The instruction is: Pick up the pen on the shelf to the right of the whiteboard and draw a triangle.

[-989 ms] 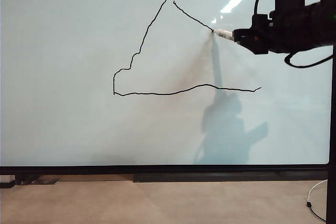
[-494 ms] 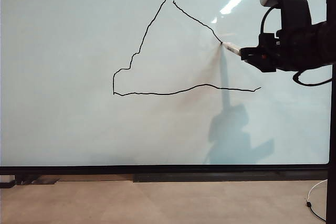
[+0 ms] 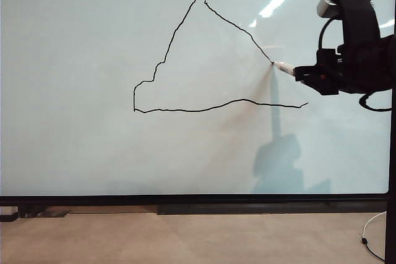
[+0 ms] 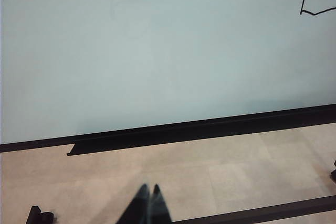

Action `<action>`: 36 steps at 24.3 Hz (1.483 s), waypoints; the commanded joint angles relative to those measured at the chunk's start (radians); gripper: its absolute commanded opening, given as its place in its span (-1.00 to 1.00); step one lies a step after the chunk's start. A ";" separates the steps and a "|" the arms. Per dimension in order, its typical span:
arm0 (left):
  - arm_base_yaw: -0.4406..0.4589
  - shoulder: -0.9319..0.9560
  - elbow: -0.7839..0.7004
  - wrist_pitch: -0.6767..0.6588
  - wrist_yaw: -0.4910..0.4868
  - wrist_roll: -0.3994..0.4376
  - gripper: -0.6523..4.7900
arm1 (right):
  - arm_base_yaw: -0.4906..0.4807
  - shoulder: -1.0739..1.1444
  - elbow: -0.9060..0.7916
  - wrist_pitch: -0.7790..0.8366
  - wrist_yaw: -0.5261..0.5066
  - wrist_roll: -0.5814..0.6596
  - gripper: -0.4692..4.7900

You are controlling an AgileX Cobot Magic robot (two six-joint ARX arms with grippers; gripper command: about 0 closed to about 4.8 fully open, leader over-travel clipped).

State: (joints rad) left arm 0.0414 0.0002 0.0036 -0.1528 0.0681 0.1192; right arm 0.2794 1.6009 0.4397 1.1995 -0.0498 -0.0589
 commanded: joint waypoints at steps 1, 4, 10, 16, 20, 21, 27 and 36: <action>0.000 0.000 0.003 0.011 0.003 0.001 -0.78 | -0.009 -0.003 -0.002 0.014 0.002 0.006 -0.84; 0.000 0.000 0.003 0.011 0.003 0.001 -0.78 | -0.017 -0.003 -0.006 0.014 -0.005 0.006 -0.84; 0.000 0.000 0.003 0.011 0.003 0.001 -0.78 | -0.036 0.009 -0.008 0.010 -0.023 0.006 -0.84; 0.000 0.000 0.003 0.011 0.003 0.001 -0.78 | -0.048 0.022 -0.019 0.032 -0.023 0.006 -0.84; 0.000 0.000 0.003 0.011 0.003 0.001 -0.78 | -0.068 0.022 -0.029 0.037 -0.035 0.007 -0.84; 0.000 0.000 0.003 0.011 0.003 0.001 -0.78 | -0.074 0.022 -0.031 0.037 -0.035 0.007 -0.84; 0.000 0.000 0.003 0.011 0.003 0.001 -0.78 | -0.087 0.033 -0.040 0.034 -0.039 0.007 -0.84; 0.000 0.000 0.003 0.011 0.003 0.001 -0.78 | -0.108 0.054 -0.059 0.051 -0.048 0.007 -0.84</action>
State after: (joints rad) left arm 0.0414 0.0002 0.0036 -0.1528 0.0681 0.1192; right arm 0.1741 1.6569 0.3843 1.2182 -0.0948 -0.0570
